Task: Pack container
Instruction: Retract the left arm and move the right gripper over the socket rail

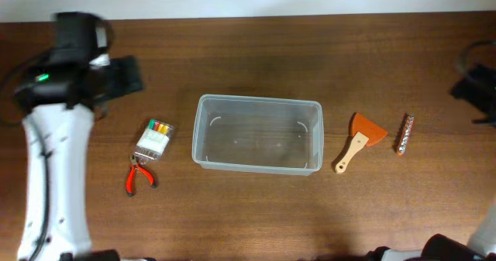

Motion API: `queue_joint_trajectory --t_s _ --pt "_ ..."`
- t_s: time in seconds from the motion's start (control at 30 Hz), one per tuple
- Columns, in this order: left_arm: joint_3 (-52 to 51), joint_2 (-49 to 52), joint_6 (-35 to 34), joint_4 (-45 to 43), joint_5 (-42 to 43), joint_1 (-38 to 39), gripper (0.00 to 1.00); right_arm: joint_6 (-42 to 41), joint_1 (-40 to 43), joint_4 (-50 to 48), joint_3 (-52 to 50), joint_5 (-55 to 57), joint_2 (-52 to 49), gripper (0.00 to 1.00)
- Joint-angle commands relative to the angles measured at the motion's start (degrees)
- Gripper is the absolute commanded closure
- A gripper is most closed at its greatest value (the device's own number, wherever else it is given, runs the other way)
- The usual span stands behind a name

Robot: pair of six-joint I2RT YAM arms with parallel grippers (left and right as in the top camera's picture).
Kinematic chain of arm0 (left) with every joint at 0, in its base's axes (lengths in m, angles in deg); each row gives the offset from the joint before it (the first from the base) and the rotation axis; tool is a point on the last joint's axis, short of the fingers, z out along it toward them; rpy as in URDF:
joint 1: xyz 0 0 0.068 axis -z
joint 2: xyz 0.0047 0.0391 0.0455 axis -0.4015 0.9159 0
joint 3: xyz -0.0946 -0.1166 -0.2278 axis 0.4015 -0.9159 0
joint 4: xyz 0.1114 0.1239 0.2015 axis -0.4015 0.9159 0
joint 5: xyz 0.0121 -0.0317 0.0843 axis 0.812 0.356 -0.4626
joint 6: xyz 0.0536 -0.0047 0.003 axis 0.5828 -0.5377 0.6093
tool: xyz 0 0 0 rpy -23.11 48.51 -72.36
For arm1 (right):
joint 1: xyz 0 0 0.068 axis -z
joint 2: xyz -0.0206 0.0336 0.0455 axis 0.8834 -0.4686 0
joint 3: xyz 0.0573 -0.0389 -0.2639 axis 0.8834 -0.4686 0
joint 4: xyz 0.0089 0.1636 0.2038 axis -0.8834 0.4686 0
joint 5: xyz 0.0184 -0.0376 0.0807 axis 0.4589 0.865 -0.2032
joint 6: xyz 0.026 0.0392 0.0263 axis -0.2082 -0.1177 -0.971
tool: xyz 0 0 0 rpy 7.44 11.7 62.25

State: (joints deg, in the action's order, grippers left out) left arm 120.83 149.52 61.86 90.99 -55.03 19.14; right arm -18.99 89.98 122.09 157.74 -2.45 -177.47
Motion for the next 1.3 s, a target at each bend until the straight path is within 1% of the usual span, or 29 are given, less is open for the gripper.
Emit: queue_joint_trajectory --t_s 0.0,0.1,0.27,0.37,0.47,0.63,0.77,0.9,1.27 --pt "0.5 -0.4 -0.9 0.9 5.4 -4.6 0.01 2.9 2.4 -0.4 -3.0 -5.6 -3.0 0.01" --pt "0.4 -0.2 -1.0 1.4 6.8 -6.1 0.01 4.4 2.4 -1.1 -5.9 -5.4 -6.9 0.01" --pt "0.4 -0.2 -1.0 1.4 6.7 -6.0 0.01 4.4 2.3 -3.7 -9.5 -5.4 -14.0 0.01" --pt "0.4 -0.2 -1.0 1.4 6.7 -6.0 0.01 6.4 1.6 -5.5 -10.6 -5.4 -18.3 0.01" --pt "0.4 -0.2 -1.0 1.3 6.8 -6.0 0.01 8.0 -0.7 -7.6 -11.3 -4.9 -23.5 0.01" --pt "0.4 -0.2 -0.9 1.3 6.7 -6.0 0.01 8.2 -4.1 -10.1 -11.3 -1.2 -28.3 0.01" --pt "0.4 -0.2 -0.9 1.4 6.7 -6.0 0.01 10.5 -6.5 -12.7 -11.5 0.0 -31.4 0.01" --pt "0.4 -0.2 -0.9 1.4 6.7 -6.0 0.01 11.9 -7.0 -15.9 -13.4 -0.5 -32.5 0.01" --pt "0.4 -0.2 -0.9 1.6 6.6 -6.0 0.01 13.2 -6.8 -27.7 -24.7 -1.5 -32.6 0.01"
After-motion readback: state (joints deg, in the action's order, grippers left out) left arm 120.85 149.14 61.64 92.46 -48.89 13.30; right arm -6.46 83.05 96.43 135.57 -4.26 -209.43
